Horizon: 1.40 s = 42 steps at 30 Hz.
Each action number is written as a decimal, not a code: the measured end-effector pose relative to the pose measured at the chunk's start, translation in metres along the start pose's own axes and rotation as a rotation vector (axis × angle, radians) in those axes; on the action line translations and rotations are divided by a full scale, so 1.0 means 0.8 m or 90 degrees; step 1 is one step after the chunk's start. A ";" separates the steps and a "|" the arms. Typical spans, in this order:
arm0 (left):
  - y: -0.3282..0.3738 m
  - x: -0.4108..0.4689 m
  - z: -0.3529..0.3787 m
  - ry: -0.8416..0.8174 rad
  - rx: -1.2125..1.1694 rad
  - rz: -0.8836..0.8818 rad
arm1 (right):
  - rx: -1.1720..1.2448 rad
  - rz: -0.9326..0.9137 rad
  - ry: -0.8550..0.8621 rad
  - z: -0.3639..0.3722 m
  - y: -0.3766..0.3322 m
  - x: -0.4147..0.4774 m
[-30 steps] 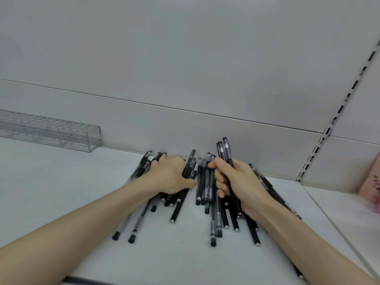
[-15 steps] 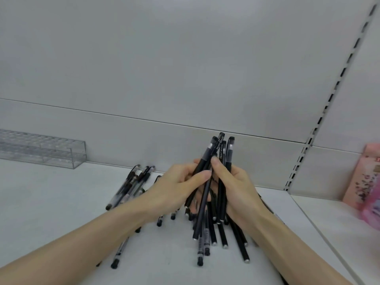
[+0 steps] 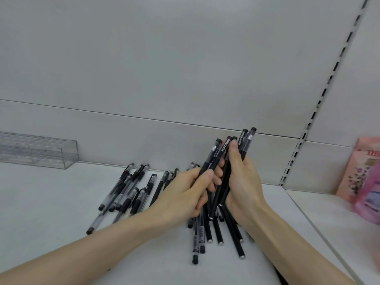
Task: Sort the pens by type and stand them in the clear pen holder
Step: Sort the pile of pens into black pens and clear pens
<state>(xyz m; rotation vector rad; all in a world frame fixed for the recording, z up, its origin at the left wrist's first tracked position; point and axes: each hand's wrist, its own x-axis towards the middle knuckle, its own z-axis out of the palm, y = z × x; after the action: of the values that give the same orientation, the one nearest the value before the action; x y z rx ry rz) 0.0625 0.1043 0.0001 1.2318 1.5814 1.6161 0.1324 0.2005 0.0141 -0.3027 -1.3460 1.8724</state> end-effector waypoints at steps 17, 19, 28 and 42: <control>0.009 0.001 -0.030 -0.076 0.190 -0.030 | -0.119 0.000 0.007 -0.002 -0.001 -0.001; 0.003 0.003 -0.034 -0.048 0.294 0.008 | -0.143 -0.028 0.022 -0.005 -0.004 0.002; -0.028 0.016 -0.049 -0.099 0.574 0.136 | -0.305 -0.165 0.022 -0.040 -0.005 0.013; -0.002 0.014 -0.089 -0.246 0.703 -0.016 | -0.189 -0.061 -0.015 -0.031 0.006 0.006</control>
<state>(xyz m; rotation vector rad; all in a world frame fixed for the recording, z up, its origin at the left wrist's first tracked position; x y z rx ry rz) -0.0057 0.0823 0.0092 1.8573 2.2361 0.3166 0.1418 0.2206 0.0010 -0.3605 -1.6275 1.6017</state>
